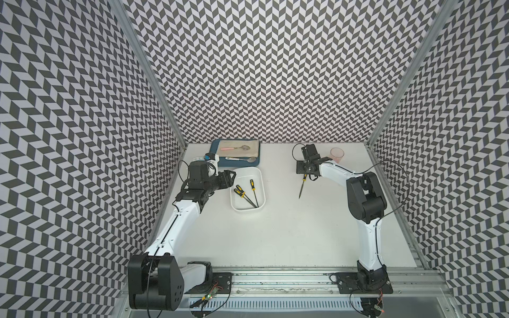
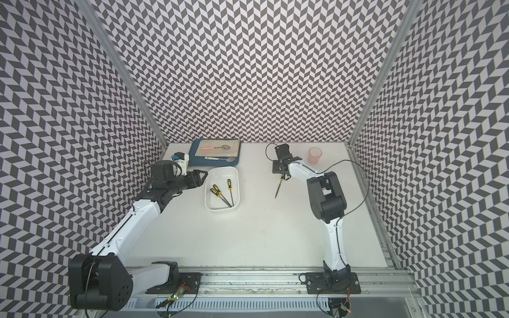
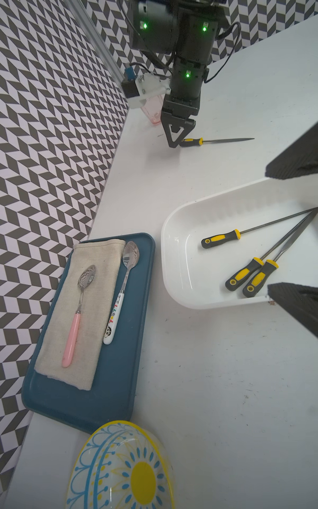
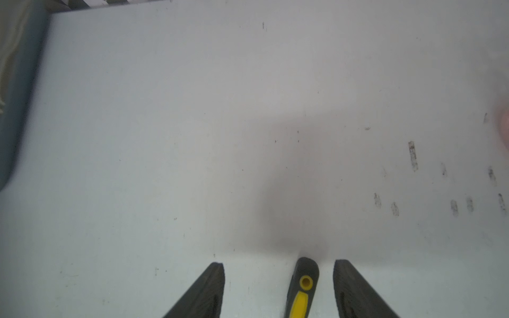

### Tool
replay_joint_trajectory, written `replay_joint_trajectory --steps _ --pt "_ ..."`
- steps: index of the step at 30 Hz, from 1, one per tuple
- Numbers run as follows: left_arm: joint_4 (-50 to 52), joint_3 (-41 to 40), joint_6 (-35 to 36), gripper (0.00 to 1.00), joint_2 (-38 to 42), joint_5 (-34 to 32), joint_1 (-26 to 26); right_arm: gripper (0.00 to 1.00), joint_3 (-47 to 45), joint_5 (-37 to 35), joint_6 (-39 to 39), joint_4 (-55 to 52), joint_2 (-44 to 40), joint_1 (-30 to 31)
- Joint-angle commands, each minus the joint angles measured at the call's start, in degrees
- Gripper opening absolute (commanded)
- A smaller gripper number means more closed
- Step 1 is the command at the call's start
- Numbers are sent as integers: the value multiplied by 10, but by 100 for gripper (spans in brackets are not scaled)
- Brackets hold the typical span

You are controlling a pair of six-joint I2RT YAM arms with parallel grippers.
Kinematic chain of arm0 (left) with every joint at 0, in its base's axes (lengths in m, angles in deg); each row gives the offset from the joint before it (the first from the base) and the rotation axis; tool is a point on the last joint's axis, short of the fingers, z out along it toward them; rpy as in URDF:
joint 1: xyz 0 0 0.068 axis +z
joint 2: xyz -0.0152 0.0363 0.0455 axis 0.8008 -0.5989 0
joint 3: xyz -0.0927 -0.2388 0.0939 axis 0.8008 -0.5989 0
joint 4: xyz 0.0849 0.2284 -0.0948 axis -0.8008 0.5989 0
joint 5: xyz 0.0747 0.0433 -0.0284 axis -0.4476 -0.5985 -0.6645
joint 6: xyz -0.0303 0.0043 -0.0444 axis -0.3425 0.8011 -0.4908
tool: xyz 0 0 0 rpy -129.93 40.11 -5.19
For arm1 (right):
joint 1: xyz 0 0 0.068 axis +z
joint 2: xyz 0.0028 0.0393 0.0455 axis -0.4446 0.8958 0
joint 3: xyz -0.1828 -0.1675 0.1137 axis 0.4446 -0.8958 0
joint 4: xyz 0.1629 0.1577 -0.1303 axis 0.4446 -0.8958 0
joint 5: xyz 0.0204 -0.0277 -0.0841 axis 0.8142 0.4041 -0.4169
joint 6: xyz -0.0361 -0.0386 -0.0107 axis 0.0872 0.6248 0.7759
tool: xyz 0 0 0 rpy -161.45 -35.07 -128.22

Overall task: Take the file tool out of the storage box
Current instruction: Adjust the file tool at the center of the board.

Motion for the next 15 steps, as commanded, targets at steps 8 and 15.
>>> replay_joint_trajectory --steps 8,15 --pt "12 11 7 65 -9 6 -2 62 -10 -8 -25 2 8 -1" --pt "13 12 7 64 -9 6 -1 52 -22 -2 -26 6 8 -1"
